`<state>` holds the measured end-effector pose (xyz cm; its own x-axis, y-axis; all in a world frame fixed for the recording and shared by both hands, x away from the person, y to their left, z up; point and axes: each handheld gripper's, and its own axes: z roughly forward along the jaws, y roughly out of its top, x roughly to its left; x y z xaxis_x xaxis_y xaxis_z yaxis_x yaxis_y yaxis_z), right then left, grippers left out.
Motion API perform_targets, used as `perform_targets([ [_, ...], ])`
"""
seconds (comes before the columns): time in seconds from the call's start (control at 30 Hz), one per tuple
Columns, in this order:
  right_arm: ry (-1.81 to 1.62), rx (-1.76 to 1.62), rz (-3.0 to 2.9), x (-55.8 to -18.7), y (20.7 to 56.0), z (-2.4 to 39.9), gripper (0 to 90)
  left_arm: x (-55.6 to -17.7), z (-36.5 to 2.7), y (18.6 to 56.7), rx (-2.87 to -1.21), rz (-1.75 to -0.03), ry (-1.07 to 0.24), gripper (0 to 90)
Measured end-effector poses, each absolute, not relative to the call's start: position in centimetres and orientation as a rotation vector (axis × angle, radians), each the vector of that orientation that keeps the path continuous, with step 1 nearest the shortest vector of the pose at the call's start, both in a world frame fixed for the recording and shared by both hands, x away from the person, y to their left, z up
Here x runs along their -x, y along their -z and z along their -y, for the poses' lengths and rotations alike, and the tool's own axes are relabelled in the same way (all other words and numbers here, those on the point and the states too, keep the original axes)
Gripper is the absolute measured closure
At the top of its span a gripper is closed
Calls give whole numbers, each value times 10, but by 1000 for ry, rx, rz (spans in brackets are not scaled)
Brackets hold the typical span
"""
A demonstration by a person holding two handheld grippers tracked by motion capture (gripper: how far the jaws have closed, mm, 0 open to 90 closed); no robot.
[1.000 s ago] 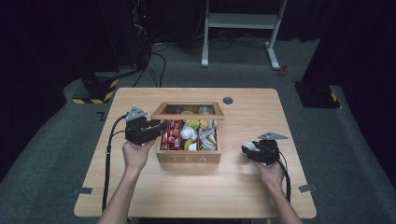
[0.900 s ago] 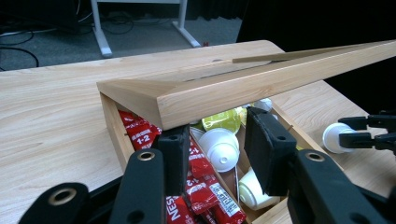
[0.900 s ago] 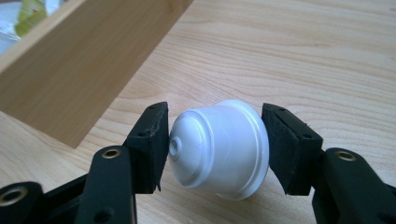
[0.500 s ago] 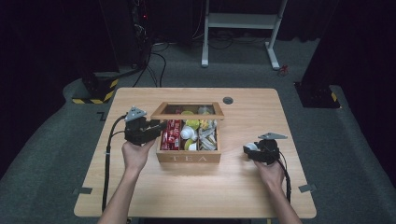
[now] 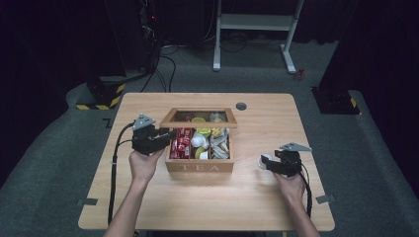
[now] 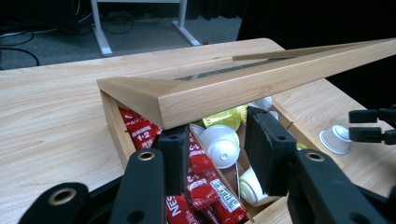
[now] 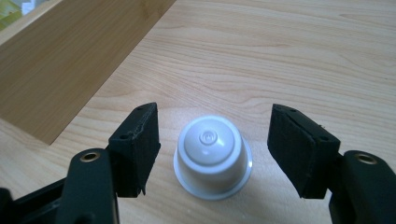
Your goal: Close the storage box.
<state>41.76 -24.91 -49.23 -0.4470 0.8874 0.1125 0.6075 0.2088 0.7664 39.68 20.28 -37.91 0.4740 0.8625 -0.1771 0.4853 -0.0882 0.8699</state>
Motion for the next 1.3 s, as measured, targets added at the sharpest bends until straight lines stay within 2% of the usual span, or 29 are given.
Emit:
perform_targets([
  [0.23,-1107,-1377,-2039,-392,490,267,430,-397,-203,380,-1731,-1146,-484,605],
  [0.37,-1063,-1398,-2014,-380,494,279,452,-396,-203,381,-1743,-1145,-489,605],
  [0.6,-998,-1480,-2007,-372,512,295,450,-393,-202,383,-1745,-1154,-492,604],
  [0.9,-926,-1495,-2032,-373,522,293,445,-391,-200,385,-1757,-1163,-499,602],
  [1.13,-874,-1467,-2037,-372,522,289,376,-383,-200,387,-1757,-1158,-506,602],
  [1.3,-867,-1479,-2029,-372,522,288,361,-380,-200,392,-1755,-1166,-495,602],
])
